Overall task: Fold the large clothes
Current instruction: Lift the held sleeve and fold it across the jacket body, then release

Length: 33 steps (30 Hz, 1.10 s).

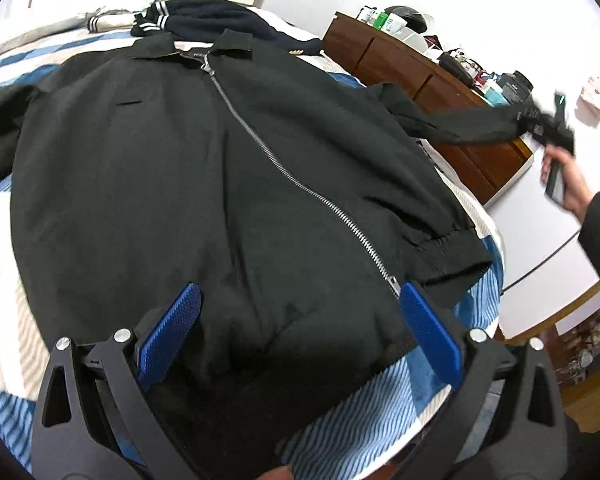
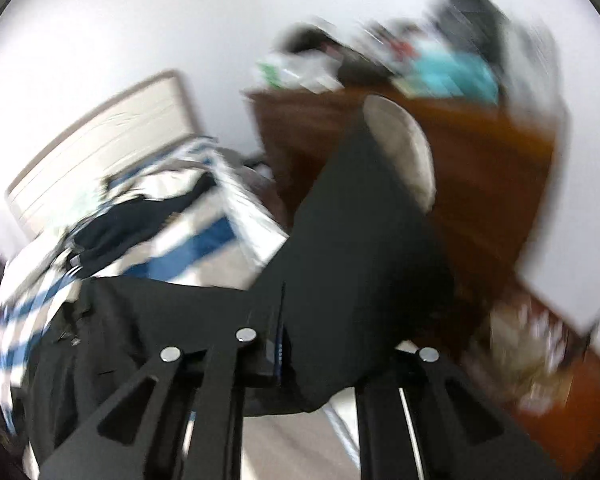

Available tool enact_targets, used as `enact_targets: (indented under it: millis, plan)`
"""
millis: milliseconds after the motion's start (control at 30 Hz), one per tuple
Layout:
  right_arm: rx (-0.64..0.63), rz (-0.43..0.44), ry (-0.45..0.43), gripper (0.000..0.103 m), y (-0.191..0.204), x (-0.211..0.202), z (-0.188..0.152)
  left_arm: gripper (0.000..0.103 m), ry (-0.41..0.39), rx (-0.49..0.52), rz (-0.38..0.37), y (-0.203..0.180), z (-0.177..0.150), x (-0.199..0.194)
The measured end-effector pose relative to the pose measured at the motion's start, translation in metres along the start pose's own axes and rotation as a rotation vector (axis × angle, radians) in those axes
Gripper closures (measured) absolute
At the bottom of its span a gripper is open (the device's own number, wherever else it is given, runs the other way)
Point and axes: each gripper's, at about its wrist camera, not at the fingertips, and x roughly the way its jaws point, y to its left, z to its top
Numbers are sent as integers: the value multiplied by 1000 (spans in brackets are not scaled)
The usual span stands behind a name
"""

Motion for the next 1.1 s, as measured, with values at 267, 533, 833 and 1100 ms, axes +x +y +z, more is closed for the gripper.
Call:
enact_targets:
  millis: [267,533,833,1100]
  plan:
    - [-461,184,-27,93,188,-16,18,5,-35,-35,-81,-17,7,-14]
    - [-704,274,166,94,343,69,-84,5,-61,-59,-188,-34,17,-16]
    - [-783,251,330,93,393,129,-195,5,-57,-124,-161,-10,17,-13]
    - [-920,510,285,93,480,45,-212,5,26,-208,-81,22,8,-5]
